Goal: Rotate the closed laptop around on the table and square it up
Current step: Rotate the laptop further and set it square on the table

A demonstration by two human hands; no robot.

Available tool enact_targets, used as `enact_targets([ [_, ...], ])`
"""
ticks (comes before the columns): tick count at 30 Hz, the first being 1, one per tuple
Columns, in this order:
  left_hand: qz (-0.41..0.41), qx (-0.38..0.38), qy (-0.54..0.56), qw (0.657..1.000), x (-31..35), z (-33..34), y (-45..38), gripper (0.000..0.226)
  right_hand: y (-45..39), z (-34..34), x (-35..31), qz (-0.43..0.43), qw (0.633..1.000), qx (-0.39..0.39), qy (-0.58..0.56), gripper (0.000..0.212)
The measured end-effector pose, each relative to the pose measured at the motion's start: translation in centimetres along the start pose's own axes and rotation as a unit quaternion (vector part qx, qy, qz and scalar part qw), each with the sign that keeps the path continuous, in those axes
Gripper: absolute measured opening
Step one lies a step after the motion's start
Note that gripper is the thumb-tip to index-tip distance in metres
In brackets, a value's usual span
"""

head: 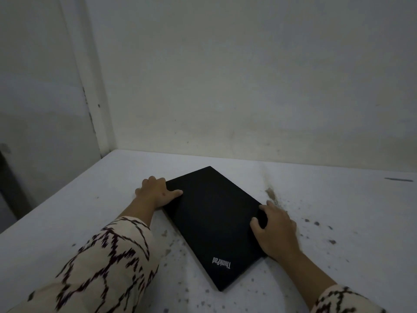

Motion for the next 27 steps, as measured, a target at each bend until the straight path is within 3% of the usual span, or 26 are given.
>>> enact_targets([
  [8,-0.032,0.011,0.013,0.999,-1.0,0.1,3.5,0.081,0.5,-0.7,0.2,-0.019,0.999,0.04,0.007,0.04],
  [13,-0.048,0.02,0.023,0.998,-1.6,0.2,5.3,0.081,1.5,-1.4,1.0,0.092,0.992,0.061,0.056,0.057],
  [20,-0.063,0.032,0.039,0.997,-2.1,0.3,7.5,0.083,2.7,-1.5,2.2,0.16,0.986,0.01,0.041,0.073],
  [27,-0.06,0.024,0.047,0.997,-2.6,0.7,9.8,0.08,4.2,-1.9,3.1,0.178,0.983,-0.022,0.043,0.072],
])
Point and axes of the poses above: each hand's wrist, its own y-axis away from the middle knuckle, its own z-axis out of the palm, x = y × z, the point moved 4 cm from there along -y, towards the middle knuckle, and after that the axes turned 12 degrees about z, right-handed, at the moved point
